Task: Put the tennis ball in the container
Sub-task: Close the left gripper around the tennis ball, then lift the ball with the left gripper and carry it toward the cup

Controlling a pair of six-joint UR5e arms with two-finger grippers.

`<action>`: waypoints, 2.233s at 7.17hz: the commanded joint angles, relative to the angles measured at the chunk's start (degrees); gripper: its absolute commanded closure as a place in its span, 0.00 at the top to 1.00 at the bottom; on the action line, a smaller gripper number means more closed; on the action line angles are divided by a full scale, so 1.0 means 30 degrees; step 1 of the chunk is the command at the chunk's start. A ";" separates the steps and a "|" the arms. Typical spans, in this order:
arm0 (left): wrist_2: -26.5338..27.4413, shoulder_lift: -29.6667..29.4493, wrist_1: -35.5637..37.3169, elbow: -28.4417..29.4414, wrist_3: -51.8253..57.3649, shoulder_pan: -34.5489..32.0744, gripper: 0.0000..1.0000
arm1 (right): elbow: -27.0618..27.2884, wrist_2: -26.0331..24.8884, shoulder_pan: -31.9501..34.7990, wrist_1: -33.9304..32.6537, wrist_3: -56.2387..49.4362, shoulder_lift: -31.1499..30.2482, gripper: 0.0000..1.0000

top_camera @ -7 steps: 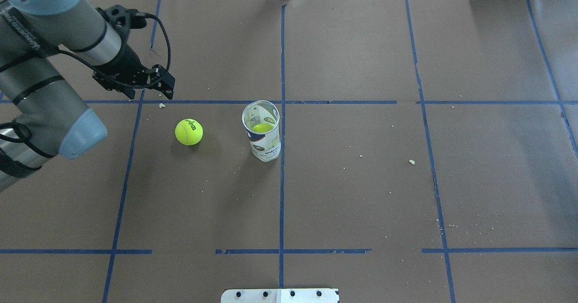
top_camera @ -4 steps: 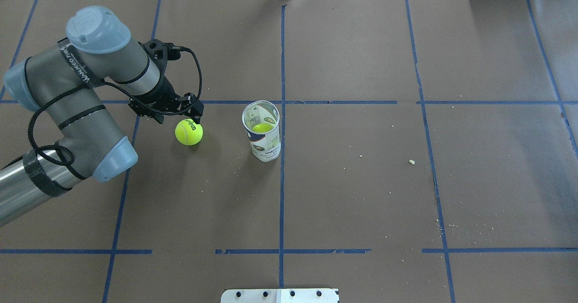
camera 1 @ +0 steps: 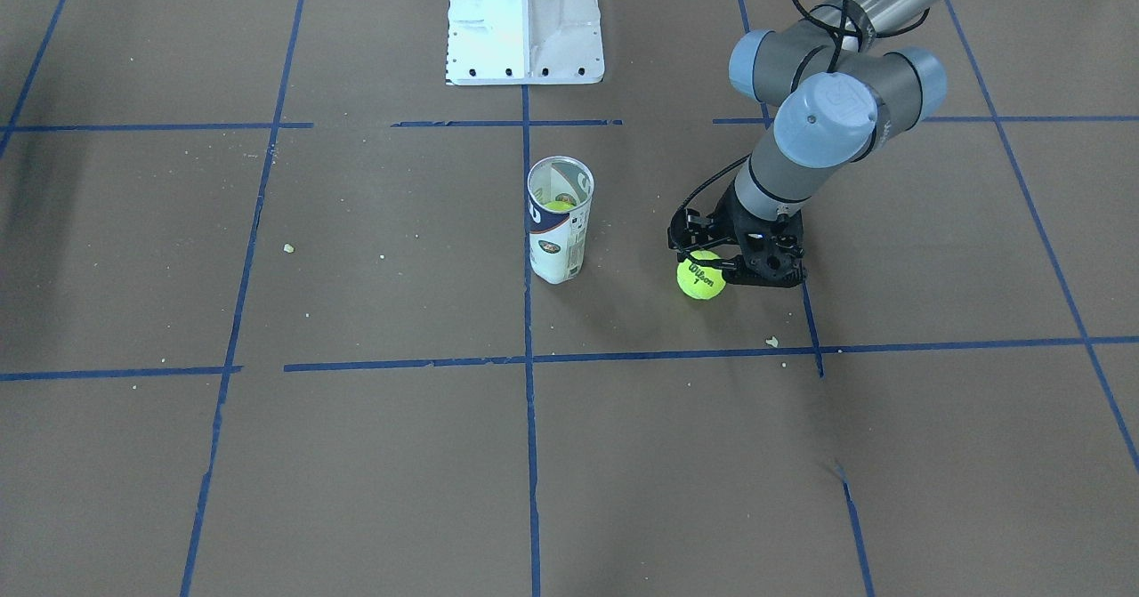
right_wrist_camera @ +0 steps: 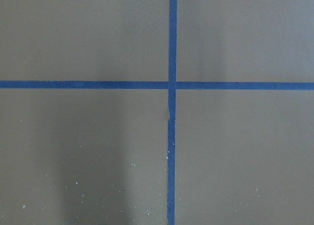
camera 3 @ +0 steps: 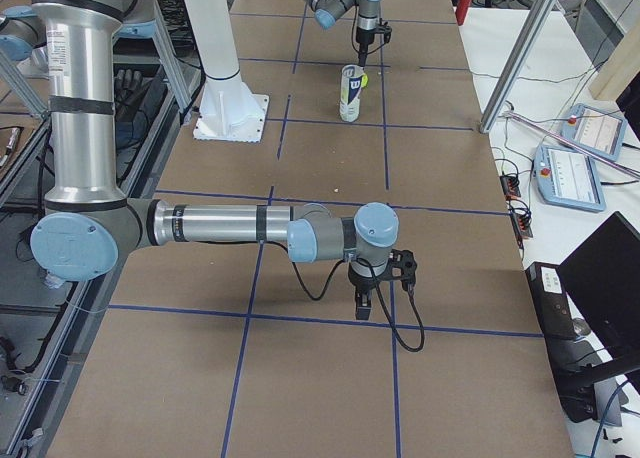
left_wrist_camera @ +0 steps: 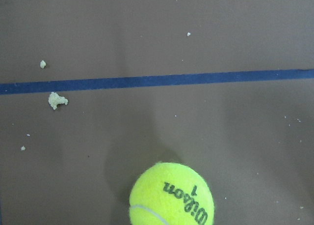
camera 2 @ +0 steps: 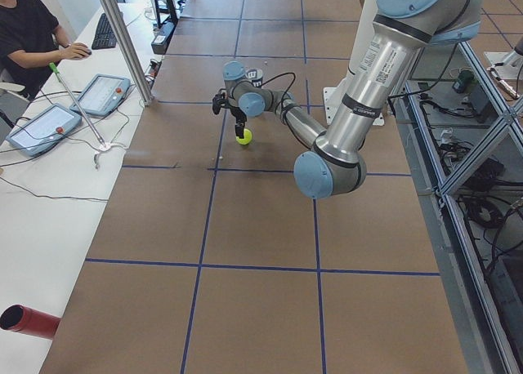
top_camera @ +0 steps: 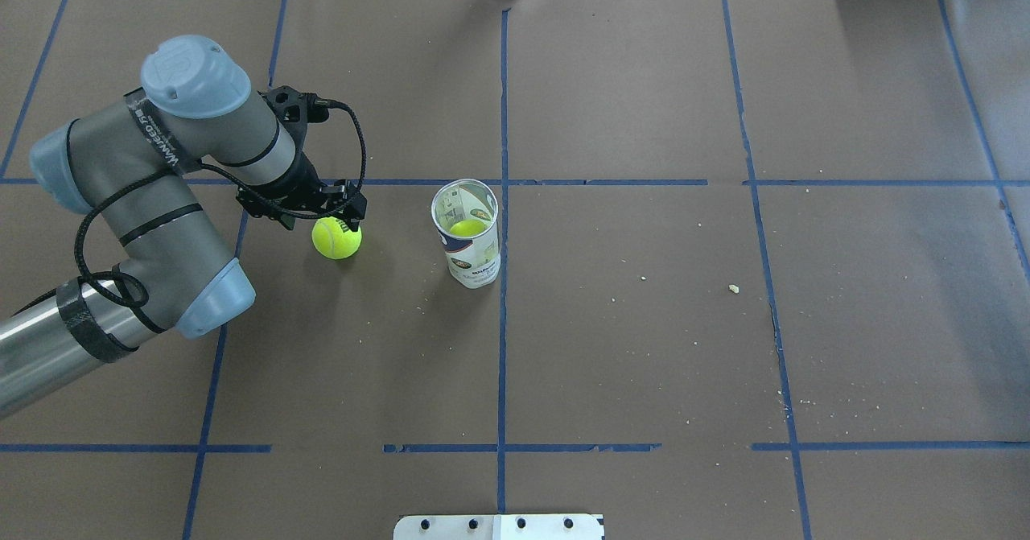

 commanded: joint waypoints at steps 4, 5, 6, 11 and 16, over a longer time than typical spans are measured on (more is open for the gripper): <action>0.0048 -0.0038 -0.1921 0.1454 -0.0798 0.0414 1.00 | 0.0000 0.0000 0.0000 0.0000 0.0000 0.0000 1.00; 0.0077 -0.0067 -0.1979 0.1658 -0.0798 0.0414 1.00 | 0.0000 0.0000 0.0000 0.0000 0.0000 0.0000 1.00; 0.0397 -0.0068 -0.1980 0.1660 -0.0798 0.0414 1.00 | 0.0000 0.0000 0.0000 0.0000 0.0000 0.0000 1.00; 0.0401 0.0256 0.2824 -0.3269 0.0191 -0.1421 0.00 | 0.0000 0.0000 0.0000 0.0000 0.0000 0.0000 1.00; -0.1732 -0.4365 1.1205 -0.7280 -0.0230 -0.3425 0.00 | 0.0000 0.0000 0.0000 0.0000 0.0000 0.0000 1.00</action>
